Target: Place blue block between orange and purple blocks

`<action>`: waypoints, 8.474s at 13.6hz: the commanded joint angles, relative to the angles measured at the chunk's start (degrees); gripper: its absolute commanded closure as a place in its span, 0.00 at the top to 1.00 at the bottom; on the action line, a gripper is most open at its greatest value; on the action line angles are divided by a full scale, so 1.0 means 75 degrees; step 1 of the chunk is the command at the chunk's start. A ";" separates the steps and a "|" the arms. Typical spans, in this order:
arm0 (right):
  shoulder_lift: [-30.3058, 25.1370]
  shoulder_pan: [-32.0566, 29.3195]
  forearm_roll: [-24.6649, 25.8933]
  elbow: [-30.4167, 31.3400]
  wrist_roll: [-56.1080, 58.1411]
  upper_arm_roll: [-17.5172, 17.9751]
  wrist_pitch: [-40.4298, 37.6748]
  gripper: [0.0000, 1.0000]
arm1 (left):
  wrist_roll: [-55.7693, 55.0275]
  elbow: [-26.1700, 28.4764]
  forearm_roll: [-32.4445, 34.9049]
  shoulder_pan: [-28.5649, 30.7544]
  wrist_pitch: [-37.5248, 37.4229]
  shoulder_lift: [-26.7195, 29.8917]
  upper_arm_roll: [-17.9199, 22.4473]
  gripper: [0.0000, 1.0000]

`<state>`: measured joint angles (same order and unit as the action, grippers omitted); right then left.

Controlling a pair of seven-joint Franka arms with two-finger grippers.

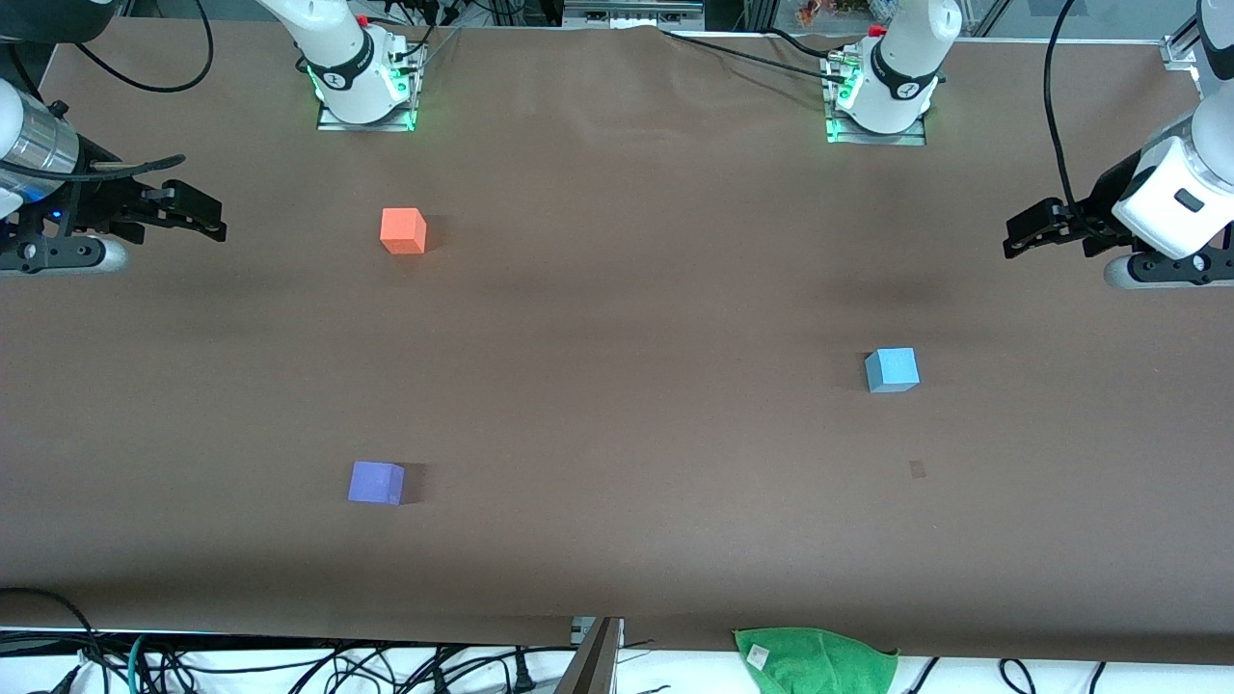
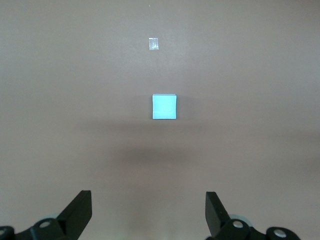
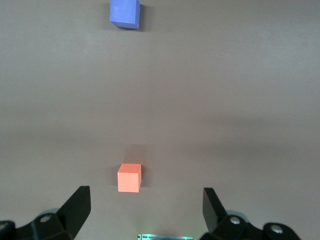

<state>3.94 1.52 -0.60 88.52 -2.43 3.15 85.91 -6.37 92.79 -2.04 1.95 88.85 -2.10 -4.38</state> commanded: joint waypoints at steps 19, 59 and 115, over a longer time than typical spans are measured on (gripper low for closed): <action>-0.0033 -0.0073 -0.0061 -0.0002 0.0054 0.0036 -0.0075 0.99 | 0.0029 -0.0782 0.0706 -0.0037 -0.0539 -0.0856 0.0022 1.00; -0.0033 -0.0073 -0.0061 -0.0002 0.0054 0.0036 -0.0075 0.99 | 0.0053 0.1439 0.1386 -0.0330 0.4227 -0.2673 -0.0691 0.16; 0.4912 0.5458 0.0558 -0.0424 -0.3966 0.0247 0.6498 0.99 | 0.0568 0.0144 0.0412 -0.0248 0.0106 0.0492 -0.0083 1.00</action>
<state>40.13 42.15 1.21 86.93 -31.70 5.37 134.27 -3.15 94.97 1.20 -0.01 90.62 1.92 -4.98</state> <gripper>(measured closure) 0.004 0.000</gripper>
